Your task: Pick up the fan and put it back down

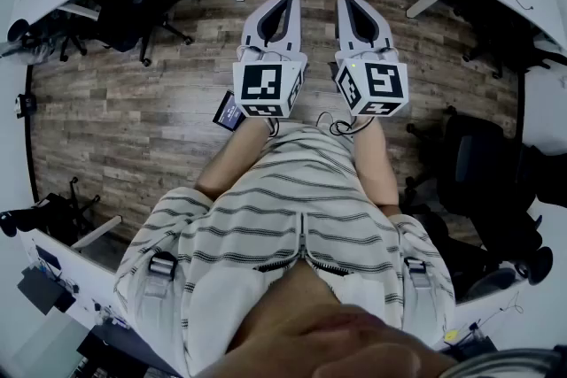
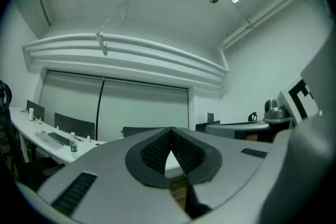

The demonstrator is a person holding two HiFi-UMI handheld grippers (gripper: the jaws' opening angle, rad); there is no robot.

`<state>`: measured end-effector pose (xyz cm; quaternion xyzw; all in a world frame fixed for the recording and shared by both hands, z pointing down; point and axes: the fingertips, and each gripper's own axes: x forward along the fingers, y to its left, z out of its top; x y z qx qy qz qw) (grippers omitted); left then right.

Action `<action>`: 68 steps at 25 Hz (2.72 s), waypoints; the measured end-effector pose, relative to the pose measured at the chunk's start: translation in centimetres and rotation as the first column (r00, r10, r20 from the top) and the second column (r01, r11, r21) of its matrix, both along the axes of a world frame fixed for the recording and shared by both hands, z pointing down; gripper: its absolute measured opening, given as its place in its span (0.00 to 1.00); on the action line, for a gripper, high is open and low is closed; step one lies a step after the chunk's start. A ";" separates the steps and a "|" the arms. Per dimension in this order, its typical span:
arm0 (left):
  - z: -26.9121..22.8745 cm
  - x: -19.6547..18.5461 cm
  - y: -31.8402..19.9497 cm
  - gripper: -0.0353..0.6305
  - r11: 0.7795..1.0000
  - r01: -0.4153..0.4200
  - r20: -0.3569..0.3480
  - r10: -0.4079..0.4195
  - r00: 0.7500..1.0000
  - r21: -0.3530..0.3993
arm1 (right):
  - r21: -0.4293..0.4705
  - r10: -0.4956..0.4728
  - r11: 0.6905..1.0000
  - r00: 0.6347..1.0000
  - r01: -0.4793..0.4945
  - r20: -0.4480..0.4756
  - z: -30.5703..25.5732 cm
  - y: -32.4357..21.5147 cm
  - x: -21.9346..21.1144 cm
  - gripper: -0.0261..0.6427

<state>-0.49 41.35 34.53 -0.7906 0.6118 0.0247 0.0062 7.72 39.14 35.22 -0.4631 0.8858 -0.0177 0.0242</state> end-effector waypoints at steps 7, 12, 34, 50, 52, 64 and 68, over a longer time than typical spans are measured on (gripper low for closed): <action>0.5 0.8 0.7 0.06 1.000 -0.010 0.002 0.010 1.000 -0.012 | -0.003 0.001 1.000 1.000 -0.002 -0.010 0.7 0.8 0.6 0.05; 0.9 1.5 0.8 0.06 0.999 -0.015 0.004 0.015 1.000 -0.029 | -0.012 -0.005 1.000 1.000 0.005 0.012 0.9 0.9 1.3 0.05; 4.7 11.5 -4.7 0.06 0.993 0.032 0.032 -0.028 0.999 -0.114 | -0.113 -0.078 0.990 0.995 0.085 0.064 5.0 -4.6 9.8 0.05; 5.0 5.9 -20.9 0.06 0.995 -0.019 0.037 0.023 0.999 -0.096 | -0.083 -0.040 0.996 0.999 0.042 0.021 4.5 -19.9 3.3 0.05; 4.3 4.5 -23.3 0.06 0.996 -0.035 0.039 0.038 0.999 -0.085 | -0.080 -0.026 0.996 0.999 0.028 0.023 4.0 -22.4 1.9 0.05; 4.0 -2.5 -32.2 0.06 0.989 -0.115 0.034 0.118 0.992 -0.093 | -0.072 0.024 0.997 1.000 -0.024 0.003 2.9 -31.4 -5.3 0.05; 4.3 -2.8 -33.9 0.06 0.985 -0.146 0.031 0.150 0.988 -0.091 | -0.086 0.036 0.996 0.999 -0.036 -0.005 3.6 -33.1 -6.1 0.05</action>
